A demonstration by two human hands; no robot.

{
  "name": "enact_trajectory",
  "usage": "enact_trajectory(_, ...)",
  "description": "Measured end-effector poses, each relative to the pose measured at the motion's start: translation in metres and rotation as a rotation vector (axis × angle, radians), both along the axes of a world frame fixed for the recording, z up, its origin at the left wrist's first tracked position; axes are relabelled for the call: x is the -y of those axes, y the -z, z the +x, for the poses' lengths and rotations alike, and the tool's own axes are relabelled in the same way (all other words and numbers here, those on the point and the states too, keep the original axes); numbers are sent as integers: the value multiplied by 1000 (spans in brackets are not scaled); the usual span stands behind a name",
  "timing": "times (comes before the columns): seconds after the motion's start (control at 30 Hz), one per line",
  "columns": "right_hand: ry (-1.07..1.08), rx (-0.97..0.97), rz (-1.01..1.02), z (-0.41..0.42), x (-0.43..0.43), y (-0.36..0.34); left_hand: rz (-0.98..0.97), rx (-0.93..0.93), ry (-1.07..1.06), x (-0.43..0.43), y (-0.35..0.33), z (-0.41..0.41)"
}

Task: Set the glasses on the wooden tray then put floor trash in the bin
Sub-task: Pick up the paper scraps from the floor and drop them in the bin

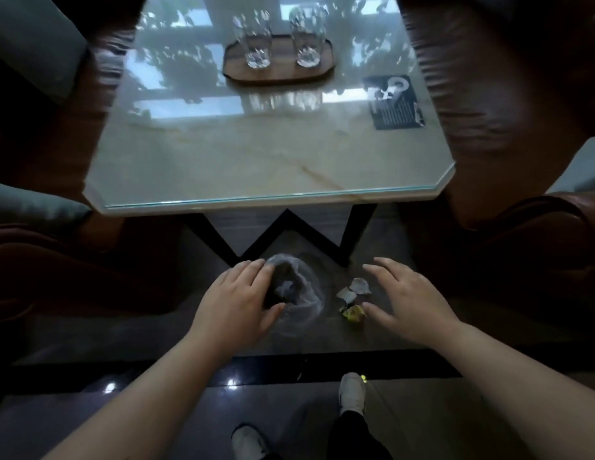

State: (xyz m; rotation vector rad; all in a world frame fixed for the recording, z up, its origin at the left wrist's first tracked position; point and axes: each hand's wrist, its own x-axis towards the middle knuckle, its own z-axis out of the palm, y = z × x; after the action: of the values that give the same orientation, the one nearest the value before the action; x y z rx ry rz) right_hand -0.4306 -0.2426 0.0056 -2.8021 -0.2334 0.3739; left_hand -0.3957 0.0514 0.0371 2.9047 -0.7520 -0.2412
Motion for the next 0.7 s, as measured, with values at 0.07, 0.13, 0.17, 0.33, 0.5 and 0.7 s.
enact_trajectory(0.07, 51, -37, -18, -6, 15, 32, -17, -48, 26, 18, 37, 2)
enact_trajectory(0.13, 103, -60, -27, -13, 27, 69, -41, -95, 60, 35, 78, 8)
enact_trajectory(0.17, 130, -78, -37, -16, 33, 90, -43, -108, 81, 43, 99, 11)
enact_trajectory(0.33, 288, -166, -5, -25, 49, 195, -42, -179, 200, 81, 206, 26)
enact_trajectory(0.5, 342, -150, 37, -20, 54, 290, -3, -218, 344, 117, 302, 23)
enact_trajectory(0.7, 448, -140, 92, -1, 84, 437, 59, -287, 356, 183, 460, 21)
